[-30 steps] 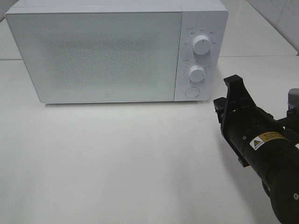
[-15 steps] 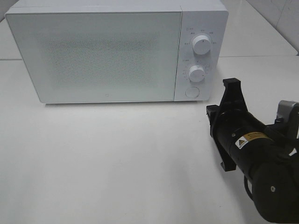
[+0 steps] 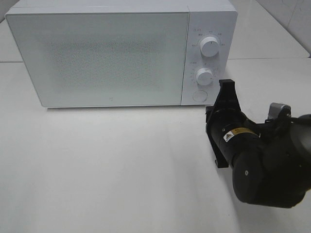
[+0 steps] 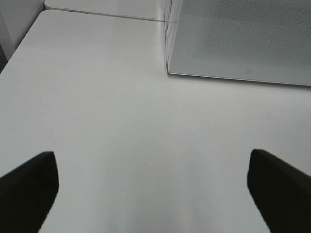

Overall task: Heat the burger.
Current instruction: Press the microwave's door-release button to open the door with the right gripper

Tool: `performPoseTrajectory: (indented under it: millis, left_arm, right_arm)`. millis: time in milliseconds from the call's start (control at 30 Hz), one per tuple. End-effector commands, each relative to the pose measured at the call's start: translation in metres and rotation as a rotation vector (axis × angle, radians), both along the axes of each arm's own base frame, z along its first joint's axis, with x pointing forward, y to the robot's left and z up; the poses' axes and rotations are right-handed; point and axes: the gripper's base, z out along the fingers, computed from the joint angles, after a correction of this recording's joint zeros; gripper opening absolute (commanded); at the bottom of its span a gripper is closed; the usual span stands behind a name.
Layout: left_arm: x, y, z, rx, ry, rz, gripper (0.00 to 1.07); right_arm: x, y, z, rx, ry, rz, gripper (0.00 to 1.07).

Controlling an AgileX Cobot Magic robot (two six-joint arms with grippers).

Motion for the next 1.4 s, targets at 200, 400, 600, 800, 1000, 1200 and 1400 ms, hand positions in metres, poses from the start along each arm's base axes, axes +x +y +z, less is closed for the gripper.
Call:
performPoseTrajectory:
  millis: [200,400,600,800,1000,1200,1400]
  left_arm:
    - [-0.002,0.0,0.0,-0.009,-0.027,0.001,0.98]
    - [-0.002,0.0,0.0,-0.009,-0.027,0.001,0.98]
    - [-0.002,0.0,0.0,-0.009,-0.027,0.001,0.98]
    - [-0.002,0.0,0.0,-0.009,-0.027,0.001,0.98]
    - [-0.002,0.0,0.0,-0.009,-0.027,0.001,0.98]
    - [-0.002,0.0,0.0,-0.009,-0.027,0.001,0.98]
    - [-0.002,0.0,0.0,-0.009,-0.027,0.001,0.98]
  right_arm:
    - [0.025,0.003,-0.004,0.028,0.054,-0.01,0.0]
    - [0.042,0.007,-0.007,0.032,0.051,-0.022,0.0]
    - [0.055,0.011,-0.013,0.027,0.057,-0.024,0.0]
    - [0.07,0.01,-0.013,0.027,0.05,-0.024,0.0]
    - [0.077,0.006,-0.012,0.01,0.055,-0.033,0.0]
    - [0.08,0.003,-0.014,0.01,0.074,-0.035,0.0]
    - [0.084,0.007,-0.021,0.029,0.073,-0.037,0.0]
